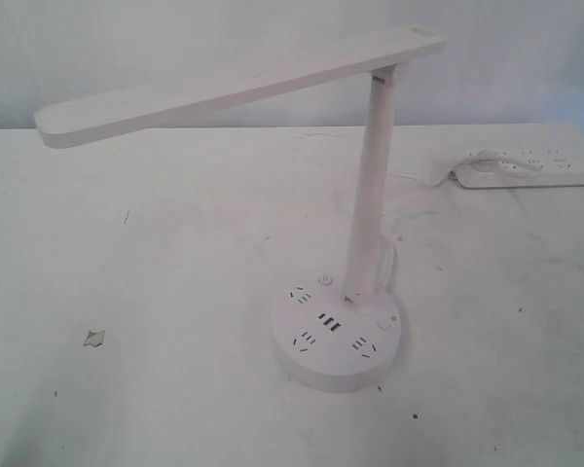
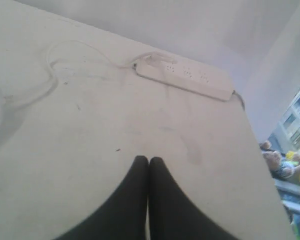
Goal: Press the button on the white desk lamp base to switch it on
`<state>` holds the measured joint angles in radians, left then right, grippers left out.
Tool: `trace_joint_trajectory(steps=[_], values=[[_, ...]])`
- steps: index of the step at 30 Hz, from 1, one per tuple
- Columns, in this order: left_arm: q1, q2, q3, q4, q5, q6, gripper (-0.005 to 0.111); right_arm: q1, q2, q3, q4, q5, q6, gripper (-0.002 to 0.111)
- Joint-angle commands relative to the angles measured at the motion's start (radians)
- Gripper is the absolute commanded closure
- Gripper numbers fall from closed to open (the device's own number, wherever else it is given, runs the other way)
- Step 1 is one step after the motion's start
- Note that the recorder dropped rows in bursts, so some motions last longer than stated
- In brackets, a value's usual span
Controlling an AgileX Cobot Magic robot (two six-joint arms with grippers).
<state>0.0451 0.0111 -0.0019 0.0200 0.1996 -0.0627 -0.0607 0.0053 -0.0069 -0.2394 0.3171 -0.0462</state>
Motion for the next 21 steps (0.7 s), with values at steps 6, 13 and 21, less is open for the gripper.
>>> trace_joint_trajectory(steps=[6,13,21], values=[[0.002,0.001,0.002,-0.004,-0.003,0.0,0.107,0.0,-0.005,0.007,-0.099,-0.14,-0.003,0.108],[0.002,0.001,0.002,-0.004,-0.003,0.0,0.107,0.0,-0.005,0.007,-0.065,-0.485,0.19,0.108],[0.002,0.001,0.002,-0.004,-0.003,0.0,0.107,0.0,0.176,-0.027,0.257,-0.63,0.356,0.108]])
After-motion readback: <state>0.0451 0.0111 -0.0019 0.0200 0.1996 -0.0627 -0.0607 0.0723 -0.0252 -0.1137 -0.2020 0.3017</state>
